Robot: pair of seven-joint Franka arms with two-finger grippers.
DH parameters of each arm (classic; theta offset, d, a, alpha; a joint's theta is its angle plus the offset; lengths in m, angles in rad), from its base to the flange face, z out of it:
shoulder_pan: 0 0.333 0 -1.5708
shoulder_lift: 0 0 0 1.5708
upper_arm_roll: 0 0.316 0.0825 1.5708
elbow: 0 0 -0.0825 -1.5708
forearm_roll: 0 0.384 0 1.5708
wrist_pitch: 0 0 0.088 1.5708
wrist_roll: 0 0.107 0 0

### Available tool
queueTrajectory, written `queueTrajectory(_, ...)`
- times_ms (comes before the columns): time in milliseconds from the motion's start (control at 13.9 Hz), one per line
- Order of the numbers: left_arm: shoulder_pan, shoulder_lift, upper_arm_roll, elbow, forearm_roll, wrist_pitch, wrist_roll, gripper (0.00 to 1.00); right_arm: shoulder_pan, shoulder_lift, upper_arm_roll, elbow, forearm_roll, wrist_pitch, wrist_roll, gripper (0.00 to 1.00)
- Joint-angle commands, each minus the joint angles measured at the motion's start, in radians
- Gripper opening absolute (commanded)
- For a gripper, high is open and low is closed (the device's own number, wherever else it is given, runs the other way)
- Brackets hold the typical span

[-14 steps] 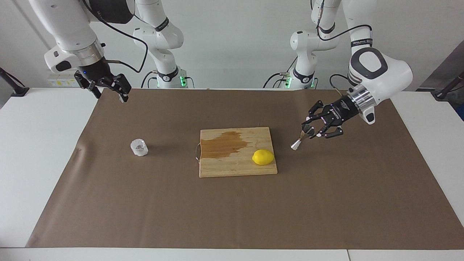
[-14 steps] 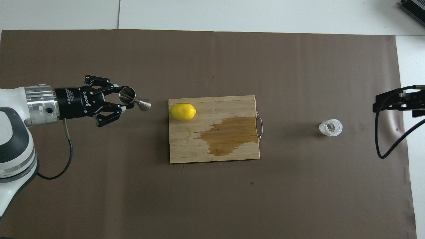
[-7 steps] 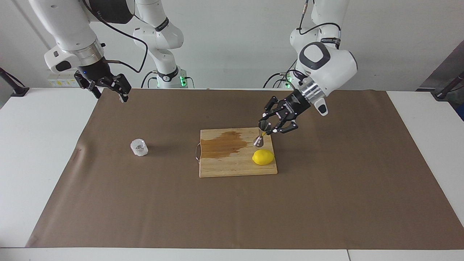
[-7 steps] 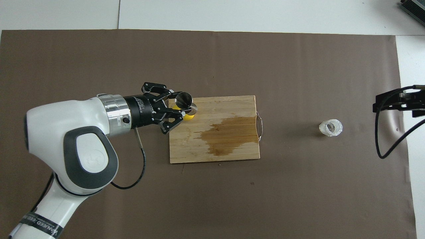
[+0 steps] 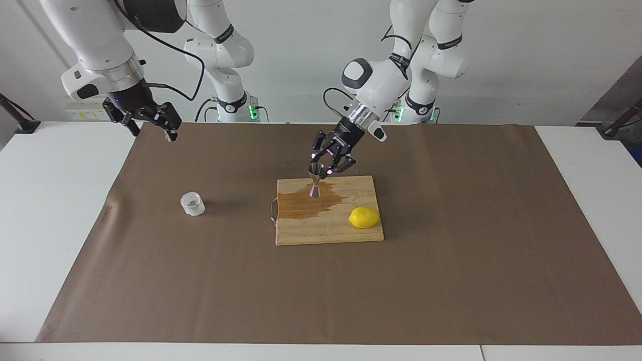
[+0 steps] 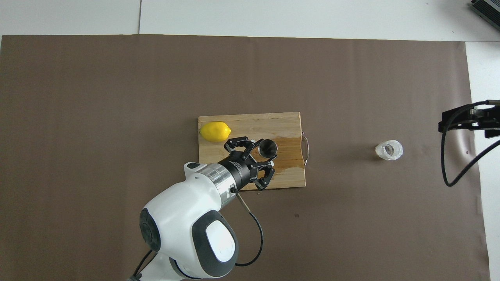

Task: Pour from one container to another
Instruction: 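Lift the metal cup with the left gripper and carry it over the board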

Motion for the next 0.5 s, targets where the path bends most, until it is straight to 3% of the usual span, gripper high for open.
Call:
queueTrajectory(0, -0.038, 0.135, 0.013, 0.111, -0.016, 0.091, -0.005, 0.00, -0.006, -0.026, 0.008, -0.026, 0.005, 0.012, 0.003, 1.00)
queueTrajectory(432, -0.071, 0.175, 0.000, 0.116, -0.015, 0.139, -0.004, 0.03, 0.005, -0.029, 0.016, -0.035, 0.006, 0.030, -0.105, 1.00)
